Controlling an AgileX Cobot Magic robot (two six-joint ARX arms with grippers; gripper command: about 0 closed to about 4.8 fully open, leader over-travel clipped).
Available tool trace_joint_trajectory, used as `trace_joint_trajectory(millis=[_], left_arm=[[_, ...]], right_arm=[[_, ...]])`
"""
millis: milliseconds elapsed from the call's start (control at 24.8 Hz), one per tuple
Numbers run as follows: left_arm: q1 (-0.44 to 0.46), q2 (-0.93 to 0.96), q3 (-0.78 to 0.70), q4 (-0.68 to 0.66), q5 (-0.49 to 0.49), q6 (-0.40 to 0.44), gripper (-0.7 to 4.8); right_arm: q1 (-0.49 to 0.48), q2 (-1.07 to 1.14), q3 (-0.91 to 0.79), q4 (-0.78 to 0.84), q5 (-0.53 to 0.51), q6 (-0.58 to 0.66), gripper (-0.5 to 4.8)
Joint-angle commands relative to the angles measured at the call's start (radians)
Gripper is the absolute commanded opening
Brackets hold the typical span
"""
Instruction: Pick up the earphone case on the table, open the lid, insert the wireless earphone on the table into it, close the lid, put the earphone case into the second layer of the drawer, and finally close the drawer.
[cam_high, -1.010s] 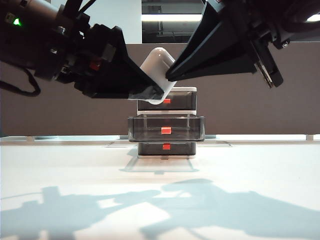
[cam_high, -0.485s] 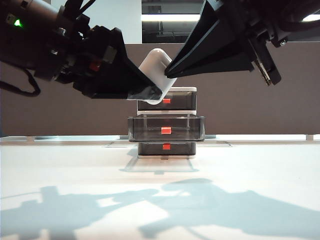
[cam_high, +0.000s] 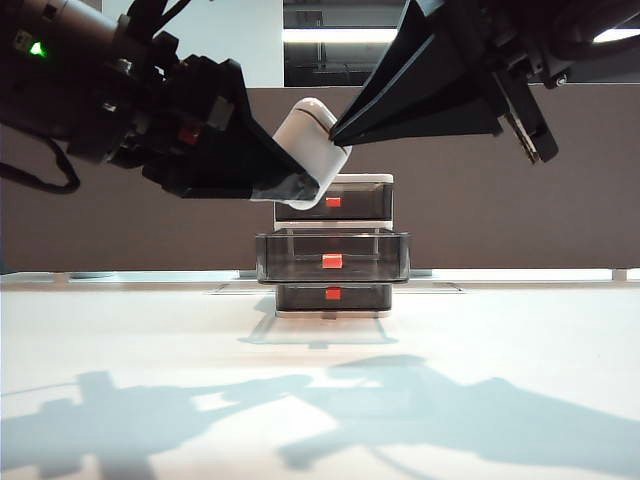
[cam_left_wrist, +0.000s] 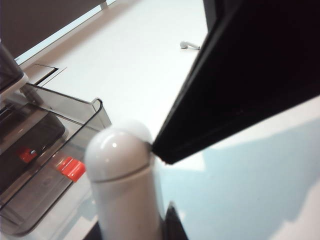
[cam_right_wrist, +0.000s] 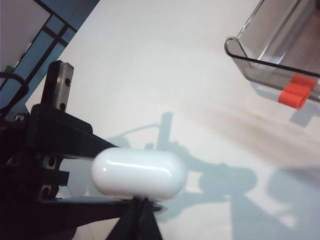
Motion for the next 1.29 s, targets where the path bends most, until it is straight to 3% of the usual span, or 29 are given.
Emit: trace_joint_trajectory(millis=[40,969,1091,1212,1293], left_arm=[[-0.005,-0.003,0.003,0.004,0.039,0.006,0.48],[-0.006,-0.003,0.004,0.006,0.039,0.004,0.48],[-0.006,-0.003,0.004,0.014,0.039,-0.043,0.48],[-0.006,-0.003,0.005,0.045,0.039,-0.195,0.48],[-0.006,-0.003,0.005,0.062,0.039,-0.244,0.48]], right_arm=[[-0.002,-0.004,0.009,0.069,0.019,-0.001,-0.02],[-0.016,-0.006,0.010,0.101,0.030,-0.005,-0.02],[-0.043,-0.022,0.032,0.021,0.037,-0.005,-0.01],[-0.142,-0.047,0.102,-0.211,0.063,-0.037,-0.01],[-0.189,-0.053,0.131,-0.291,0.064,-0.075,-0.01]])
